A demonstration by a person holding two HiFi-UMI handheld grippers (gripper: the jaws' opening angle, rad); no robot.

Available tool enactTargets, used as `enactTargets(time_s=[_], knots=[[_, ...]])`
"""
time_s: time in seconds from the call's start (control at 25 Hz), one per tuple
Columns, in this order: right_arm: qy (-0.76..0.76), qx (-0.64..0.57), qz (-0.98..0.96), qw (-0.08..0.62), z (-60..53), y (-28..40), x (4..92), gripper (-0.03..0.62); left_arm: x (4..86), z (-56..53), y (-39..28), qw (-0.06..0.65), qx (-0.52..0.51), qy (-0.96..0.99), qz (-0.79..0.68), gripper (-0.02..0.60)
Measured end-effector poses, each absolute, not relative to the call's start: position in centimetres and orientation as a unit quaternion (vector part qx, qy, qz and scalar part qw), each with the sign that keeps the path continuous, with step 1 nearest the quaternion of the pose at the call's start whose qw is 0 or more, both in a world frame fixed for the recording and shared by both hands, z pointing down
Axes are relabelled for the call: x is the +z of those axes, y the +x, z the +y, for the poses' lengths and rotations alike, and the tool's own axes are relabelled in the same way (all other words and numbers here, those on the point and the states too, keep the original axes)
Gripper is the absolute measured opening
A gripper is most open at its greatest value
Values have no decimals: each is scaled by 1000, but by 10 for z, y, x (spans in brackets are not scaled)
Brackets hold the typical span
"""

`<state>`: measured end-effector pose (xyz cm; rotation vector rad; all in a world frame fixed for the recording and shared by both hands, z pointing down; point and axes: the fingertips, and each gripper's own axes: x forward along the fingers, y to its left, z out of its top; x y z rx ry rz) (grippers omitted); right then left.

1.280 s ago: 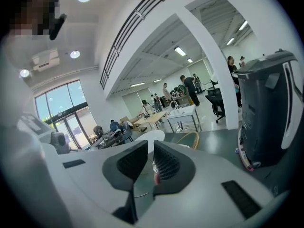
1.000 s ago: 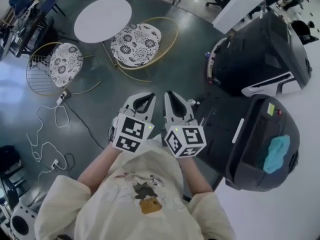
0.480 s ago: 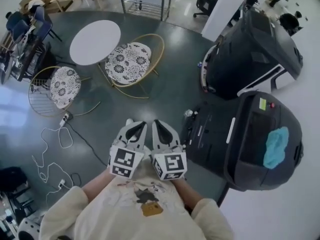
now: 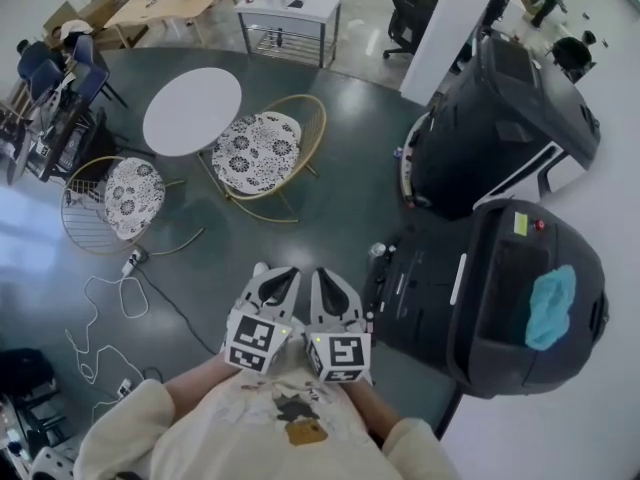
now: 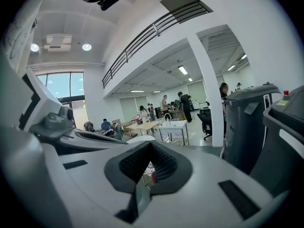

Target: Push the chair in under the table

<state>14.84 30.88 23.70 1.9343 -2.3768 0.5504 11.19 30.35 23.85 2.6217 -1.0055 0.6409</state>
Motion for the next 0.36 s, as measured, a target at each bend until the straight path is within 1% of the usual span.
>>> enactTargets(time_s=[0.24,0.36], knots=[[609,192,-769,36,310,140,237,9,234,302,106,126,218,902,-350,9],[605,190,-772,35,311,136,236,9,232,303,100,125,218,899,-358,9]])
